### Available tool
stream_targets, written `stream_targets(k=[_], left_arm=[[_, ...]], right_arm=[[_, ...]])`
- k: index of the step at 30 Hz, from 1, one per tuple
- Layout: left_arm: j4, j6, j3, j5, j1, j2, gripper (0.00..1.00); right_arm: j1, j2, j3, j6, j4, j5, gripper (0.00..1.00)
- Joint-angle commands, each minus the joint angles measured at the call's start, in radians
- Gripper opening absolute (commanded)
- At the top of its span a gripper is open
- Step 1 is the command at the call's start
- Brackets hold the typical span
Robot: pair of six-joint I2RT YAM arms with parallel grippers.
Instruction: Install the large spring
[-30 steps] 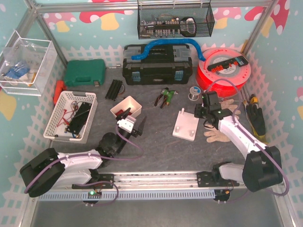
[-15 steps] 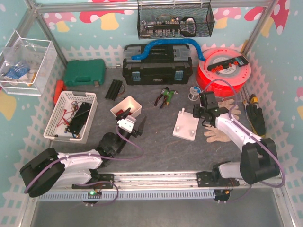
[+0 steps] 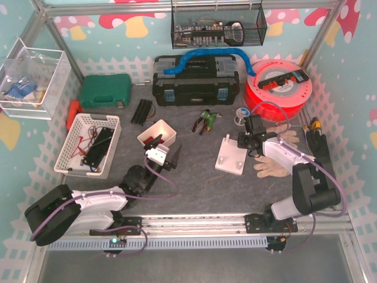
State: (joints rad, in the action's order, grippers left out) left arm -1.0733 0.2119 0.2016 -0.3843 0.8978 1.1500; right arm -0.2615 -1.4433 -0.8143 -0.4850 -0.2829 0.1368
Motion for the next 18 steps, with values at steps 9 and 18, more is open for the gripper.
stream_targets(k=[9,18], left_arm=[[0.127,-0.144,0.066,-0.114,-0.008,-0.034,0.86],[0.733,-0.634,0.243,-0.060,-0.245,-0.181,0.62]], right_arm=[[0.007,0.110,-0.021,-0.025,-0.028,-0.017,0.60],[-0.015,0.355,0.052,-0.001,0.073,-0.225,0.82]])
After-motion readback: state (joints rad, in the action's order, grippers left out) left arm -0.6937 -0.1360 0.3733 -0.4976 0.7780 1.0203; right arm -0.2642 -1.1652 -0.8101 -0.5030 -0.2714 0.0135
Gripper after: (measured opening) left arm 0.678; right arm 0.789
